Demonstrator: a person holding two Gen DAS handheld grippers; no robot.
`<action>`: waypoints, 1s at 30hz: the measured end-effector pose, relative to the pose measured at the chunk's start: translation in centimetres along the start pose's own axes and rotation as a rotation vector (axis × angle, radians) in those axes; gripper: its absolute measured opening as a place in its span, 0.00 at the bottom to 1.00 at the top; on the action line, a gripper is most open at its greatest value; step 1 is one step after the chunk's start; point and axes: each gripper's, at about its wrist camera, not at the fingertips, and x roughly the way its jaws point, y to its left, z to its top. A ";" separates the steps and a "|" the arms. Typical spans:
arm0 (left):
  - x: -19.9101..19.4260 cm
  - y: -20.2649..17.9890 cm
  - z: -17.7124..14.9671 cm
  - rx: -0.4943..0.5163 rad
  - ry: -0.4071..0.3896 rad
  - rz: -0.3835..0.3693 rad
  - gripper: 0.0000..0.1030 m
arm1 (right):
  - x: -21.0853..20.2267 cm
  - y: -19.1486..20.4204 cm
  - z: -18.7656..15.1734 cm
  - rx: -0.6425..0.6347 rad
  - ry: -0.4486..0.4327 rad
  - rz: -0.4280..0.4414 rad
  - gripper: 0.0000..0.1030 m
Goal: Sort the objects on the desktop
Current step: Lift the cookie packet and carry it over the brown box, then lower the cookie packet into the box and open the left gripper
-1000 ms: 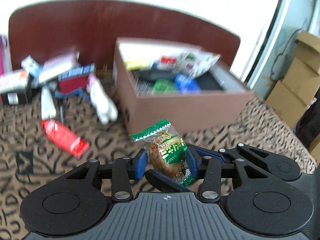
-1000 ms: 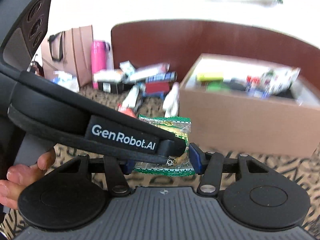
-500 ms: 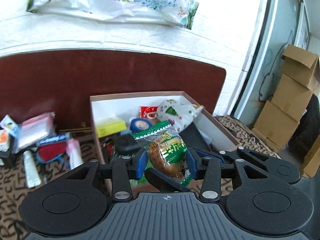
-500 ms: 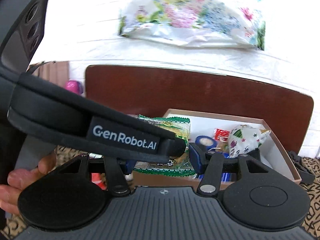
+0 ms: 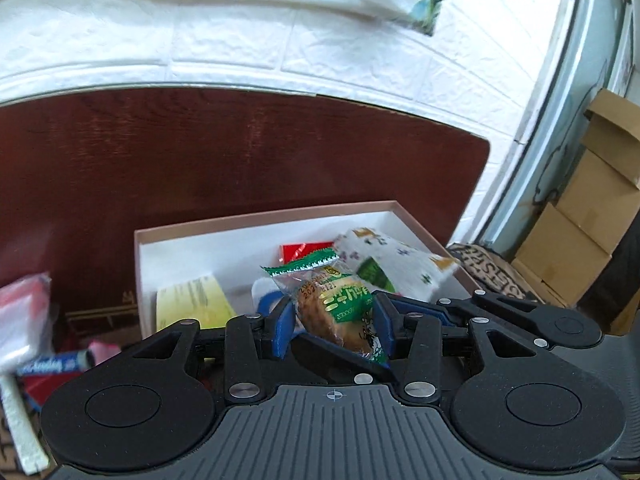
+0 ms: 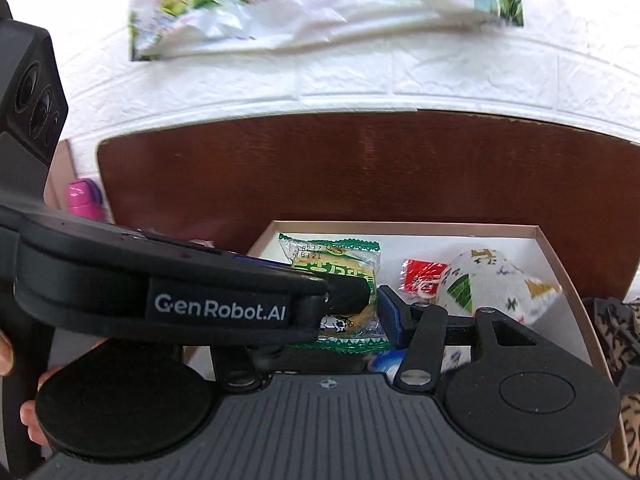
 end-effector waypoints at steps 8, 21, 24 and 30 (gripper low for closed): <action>4.2 2.7 1.7 -0.038 0.022 0.013 0.47 | 4.7 -1.3 1.1 -0.039 0.057 -0.010 0.59; 1.8 3.5 0.7 -0.039 -0.106 0.102 1.00 | 3.9 -2.8 0.6 0.059 0.036 -0.106 0.99; 1.5 3.2 0.3 -0.041 -0.102 0.107 1.00 | 3.1 -3.1 0.0 0.094 0.055 -0.110 1.00; 0.3 2.2 -0.7 -0.031 -0.099 0.132 1.00 | 0.7 -3.0 -1.5 0.121 0.057 -0.117 1.00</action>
